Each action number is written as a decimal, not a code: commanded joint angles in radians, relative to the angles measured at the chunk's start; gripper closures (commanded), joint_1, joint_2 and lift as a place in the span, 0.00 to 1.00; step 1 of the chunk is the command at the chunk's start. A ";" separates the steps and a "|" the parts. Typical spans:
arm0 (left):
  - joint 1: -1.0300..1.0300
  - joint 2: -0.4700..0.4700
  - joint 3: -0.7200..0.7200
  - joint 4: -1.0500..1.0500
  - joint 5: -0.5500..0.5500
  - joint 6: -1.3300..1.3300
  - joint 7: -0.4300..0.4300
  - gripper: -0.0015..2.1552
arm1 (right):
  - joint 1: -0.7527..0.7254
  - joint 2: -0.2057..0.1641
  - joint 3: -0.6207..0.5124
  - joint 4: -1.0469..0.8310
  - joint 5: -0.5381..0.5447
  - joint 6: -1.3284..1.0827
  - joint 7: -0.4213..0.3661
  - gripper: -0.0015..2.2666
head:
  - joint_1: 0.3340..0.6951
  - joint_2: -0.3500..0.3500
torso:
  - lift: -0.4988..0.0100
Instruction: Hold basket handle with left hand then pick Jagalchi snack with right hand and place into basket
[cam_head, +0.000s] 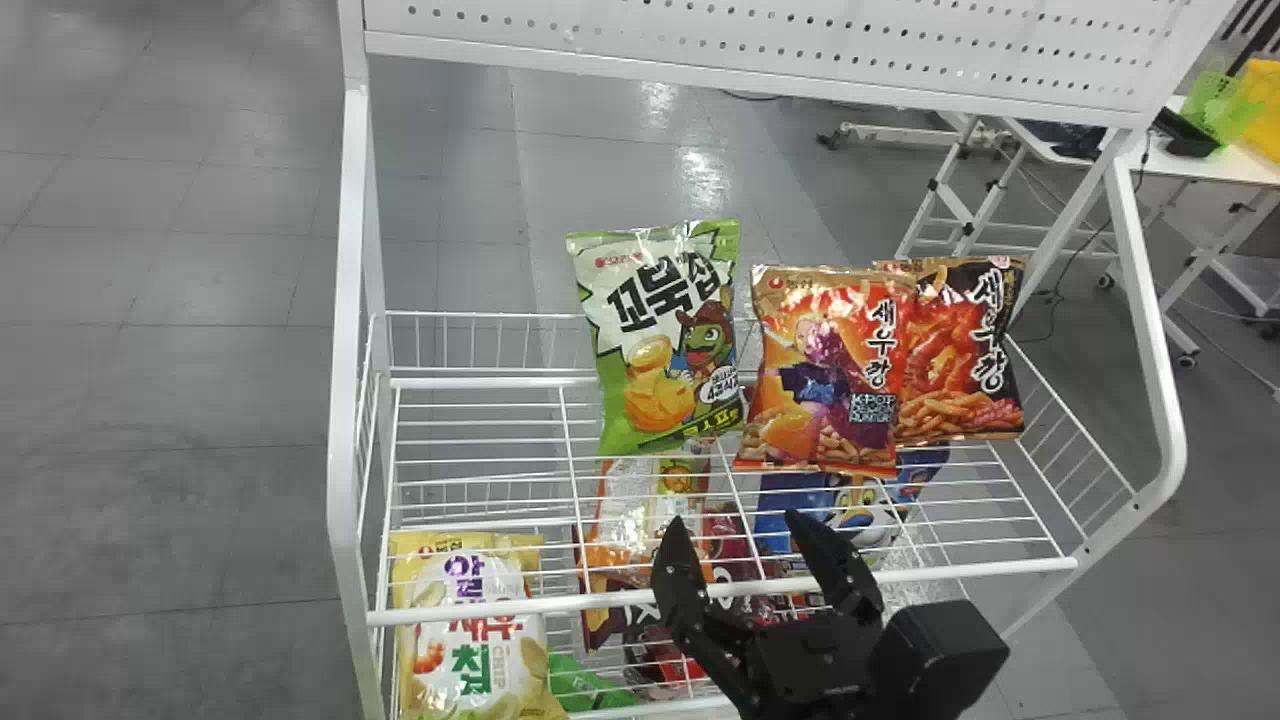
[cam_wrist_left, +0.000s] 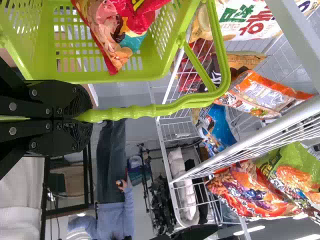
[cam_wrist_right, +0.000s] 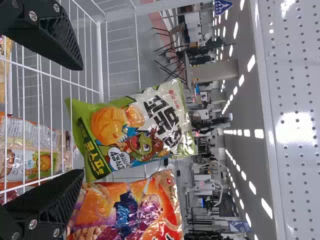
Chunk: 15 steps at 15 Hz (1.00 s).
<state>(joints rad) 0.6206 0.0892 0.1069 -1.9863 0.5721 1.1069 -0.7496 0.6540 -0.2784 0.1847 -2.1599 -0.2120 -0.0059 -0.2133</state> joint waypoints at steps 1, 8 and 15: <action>0.008 0.000 0.000 -0.008 0.000 0.000 0.004 0.87 | 0.001 -0.001 0.001 -0.001 0.008 -0.001 0.000 0.03 | 1.00 0.14 | 0.96; 0.011 0.000 0.007 -0.005 0.018 0.003 0.004 0.87 | 0.007 -0.004 0.001 -0.009 0.013 -0.001 0.000 0.03 | 1.00 0.13 | 0.96; 0.011 -0.002 0.016 0.004 0.029 0.000 -0.011 0.87 | 0.007 -0.001 0.009 -0.009 0.017 -0.001 0.000 0.03 | 1.00 0.14 | 0.96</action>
<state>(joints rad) 0.6320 0.0875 0.1223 -1.9820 0.6010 1.1071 -0.7610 0.6611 -0.2793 0.1915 -2.1690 -0.1964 -0.0068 -0.2132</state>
